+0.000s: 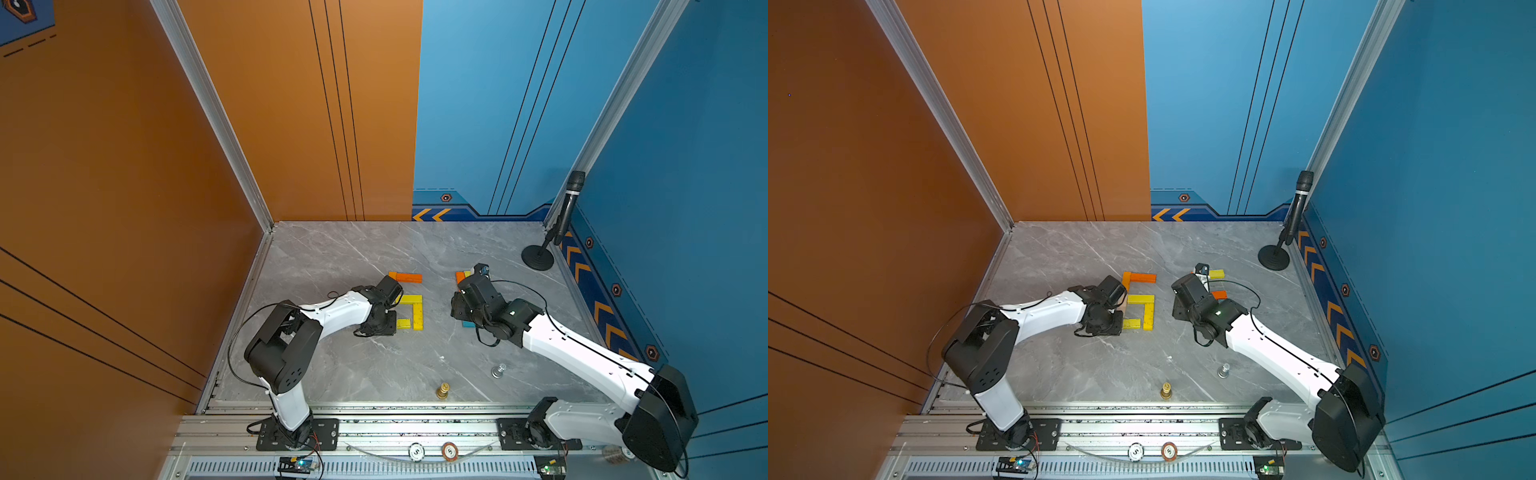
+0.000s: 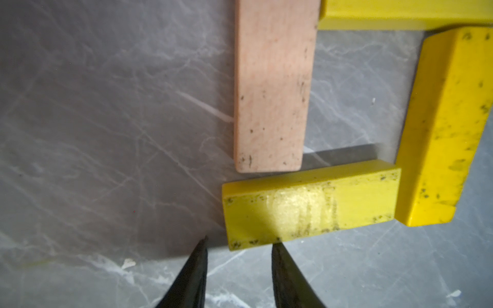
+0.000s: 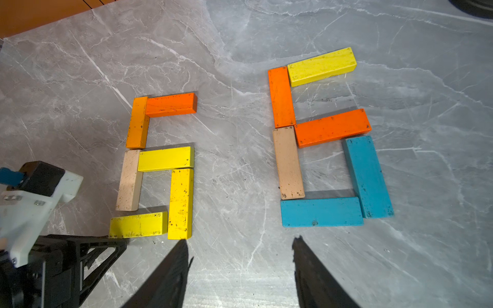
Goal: Assemble the number 6 with building blocks
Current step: Assemble the building block at the center of the board.
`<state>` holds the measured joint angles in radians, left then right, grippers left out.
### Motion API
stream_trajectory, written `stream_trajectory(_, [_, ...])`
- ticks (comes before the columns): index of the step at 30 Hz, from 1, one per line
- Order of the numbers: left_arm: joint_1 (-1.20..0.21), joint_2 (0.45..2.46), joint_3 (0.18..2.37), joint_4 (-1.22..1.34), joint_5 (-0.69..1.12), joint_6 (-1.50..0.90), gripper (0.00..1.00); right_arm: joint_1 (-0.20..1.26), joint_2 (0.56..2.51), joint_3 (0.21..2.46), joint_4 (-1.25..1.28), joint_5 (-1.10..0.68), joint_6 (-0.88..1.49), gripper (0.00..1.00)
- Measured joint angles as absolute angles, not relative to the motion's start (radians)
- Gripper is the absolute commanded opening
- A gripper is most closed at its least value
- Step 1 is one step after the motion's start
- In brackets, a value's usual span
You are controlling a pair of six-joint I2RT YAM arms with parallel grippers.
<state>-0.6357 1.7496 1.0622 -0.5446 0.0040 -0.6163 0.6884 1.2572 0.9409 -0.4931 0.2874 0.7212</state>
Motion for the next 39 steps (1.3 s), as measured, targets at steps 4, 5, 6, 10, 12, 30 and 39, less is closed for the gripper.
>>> stream_trajectory(4, [-0.636, 1.750, 1.063, -0.541, 0.010, -0.605, 0.39, 0.688, 1.259, 0.941, -0.493, 0.287, 0.721, 0.63])
stream_trajectory(5, [-0.636, 1.750, 1.064, -0.541, 0.011, -0.602, 0.39, 0.688, 1.260, 0.941, -0.493, 0.287, 0.721, 0.62])
stream_trajectory(6, [-0.636, 1.750, 1.065, -0.540, 0.012, -0.598, 0.38, 0.688, 1.261, 0.941, -0.493, 0.284, 0.721, 0.62])
stream_trajectory(10, [-0.636, 1.750, 1.070, -0.534, 0.026, -0.587, 0.37, 0.688, 1.263, 0.939, -0.493, 0.284, 0.721, 0.63])
stream_trajectory(12, [-0.636, 1.750, 1.075, -0.532, 0.031, -0.583, 0.37, 0.688, 1.263, 0.937, -0.493, 0.284, 0.721, 0.63])
stream_trajectory(30, [-0.636, 1.750, 1.080, -0.501, 0.056, -0.571, 0.36, 0.688, 1.275, 0.932, -0.493, 0.280, 0.721, 0.63])
stream_trajectory(39, [-0.617, 1.750, 1.080, -0.487, 0.057, -0.572, 0.36, 0.688, 1.279, 0.932, -0.493, 0.280, 0.721, 0.63])
